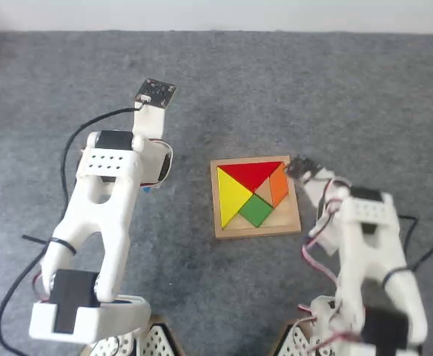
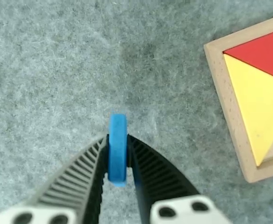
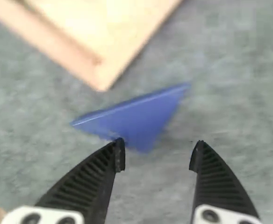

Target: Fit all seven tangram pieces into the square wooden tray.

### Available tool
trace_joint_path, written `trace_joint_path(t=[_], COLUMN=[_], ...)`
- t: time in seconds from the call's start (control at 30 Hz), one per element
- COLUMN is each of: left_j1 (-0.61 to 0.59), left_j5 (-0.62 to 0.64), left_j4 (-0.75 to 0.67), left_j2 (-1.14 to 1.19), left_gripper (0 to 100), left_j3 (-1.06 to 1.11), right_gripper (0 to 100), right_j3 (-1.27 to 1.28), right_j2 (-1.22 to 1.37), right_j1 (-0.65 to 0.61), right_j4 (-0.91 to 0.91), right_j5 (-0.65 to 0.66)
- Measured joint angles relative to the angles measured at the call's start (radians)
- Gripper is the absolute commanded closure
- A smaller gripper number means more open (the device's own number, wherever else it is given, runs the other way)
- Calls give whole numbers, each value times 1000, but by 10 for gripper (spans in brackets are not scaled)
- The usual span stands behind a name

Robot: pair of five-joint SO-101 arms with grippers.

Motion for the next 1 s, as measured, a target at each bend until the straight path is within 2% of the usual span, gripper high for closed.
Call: trace_joint_path(t=[0.2,0.27,0.4,0.53,0.7,0.83,1.0], left_j1=[0,0,0,0,0,0,0], left_j5=[0,0,0,0,0,0,0], left_j4=[-21,-21,-21,-21,-21,-21,-21], left_j2=[0,0,0,0,0,0,0], left_gripper=[987,987,987,987,987,987,987], left_j3=[3,3,3,3,12,14,14], right_gripper=[761,761,761,760,726,679,786], right_j3=[-241,-285,-313,-359,-396,-394,-321], right_j2=[227,275,293,281,272,272,272], right_j1=[44,40,15,-5,-160,-311,-313], right_j4=[3,3,52,238,430,394,253], right_j5=[-3,-51,-319,-667,-1025,-1206,-1284])
